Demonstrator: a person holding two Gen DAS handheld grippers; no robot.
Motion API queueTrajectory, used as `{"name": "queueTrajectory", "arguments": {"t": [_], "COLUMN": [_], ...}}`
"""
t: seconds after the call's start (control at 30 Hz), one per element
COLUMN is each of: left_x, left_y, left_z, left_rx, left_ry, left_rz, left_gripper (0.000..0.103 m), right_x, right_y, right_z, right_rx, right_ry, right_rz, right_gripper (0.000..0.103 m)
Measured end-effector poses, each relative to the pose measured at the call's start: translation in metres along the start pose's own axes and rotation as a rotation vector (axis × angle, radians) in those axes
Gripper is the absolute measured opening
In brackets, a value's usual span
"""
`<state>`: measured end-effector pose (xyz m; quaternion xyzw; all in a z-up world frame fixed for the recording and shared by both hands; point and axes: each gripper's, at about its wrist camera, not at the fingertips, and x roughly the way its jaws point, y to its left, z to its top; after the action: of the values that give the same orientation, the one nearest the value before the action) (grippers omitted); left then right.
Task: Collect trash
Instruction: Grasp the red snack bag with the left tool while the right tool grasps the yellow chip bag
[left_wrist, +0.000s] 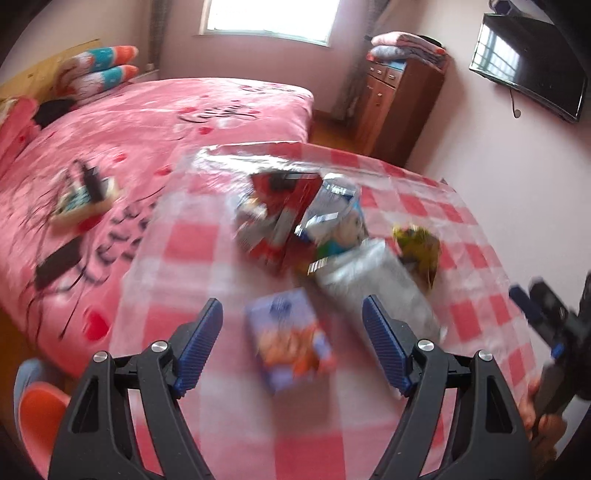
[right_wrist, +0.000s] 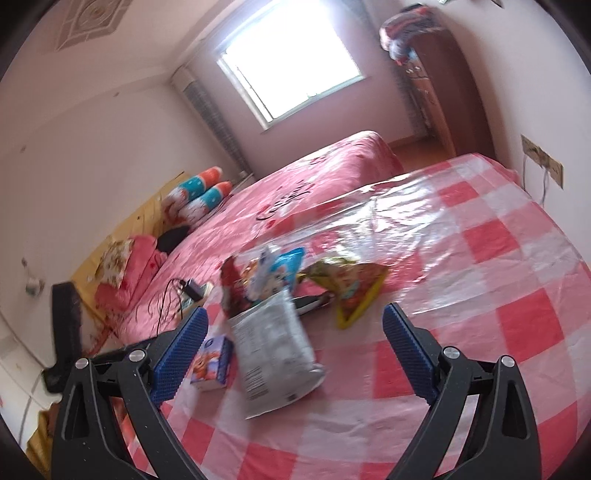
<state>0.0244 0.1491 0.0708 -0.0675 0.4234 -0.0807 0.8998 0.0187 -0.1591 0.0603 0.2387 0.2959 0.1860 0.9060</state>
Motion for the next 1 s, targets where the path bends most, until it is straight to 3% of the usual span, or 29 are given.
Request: {"name": "queueTrajectory", "arguments": {"t": [0.17, 0.6, 0.7, 0.8, 1.0], "left_x": [0.041, 0.108, 0.119, 0.128, 0.131], "left_y": [-0.002, 0.025, 0.028, 0.029, 0.027], "left_z": [0.035, 0.073, 0.077, 0.078, 0.074], "left_rx": [0.057, 0.037, 0.037, 0.026, 0.017], "left_ry": [0.010, 0.058, 0.078, 0.092, 0.079], "left_rz": [-0.071, -0.073, -0.098, -0.134, -0.144], "left_gripper": [0.079, 0.078, 0.074, 0.058, 0.052], "right_x": [0.007, 0.047, 0.053, 0.057, 0.059], "right_y": [-0.013, -0.021, -0.016, -0.012, -0.010], "right_z": [0.003, -0.004, -0.007, -0.009, -0.009], "right_rx": [0.020, 0.049, 0.031, 0.022, 0.013], "right_ry": [0.029, 0.146, 0.164, 0.179, 0.198], "right_rz": [-0.016, -0.026, -0.031, -0.034, -0.052], "right_gripper": [0.094, 0.094, 0.094, 0.094, 0.094]}}
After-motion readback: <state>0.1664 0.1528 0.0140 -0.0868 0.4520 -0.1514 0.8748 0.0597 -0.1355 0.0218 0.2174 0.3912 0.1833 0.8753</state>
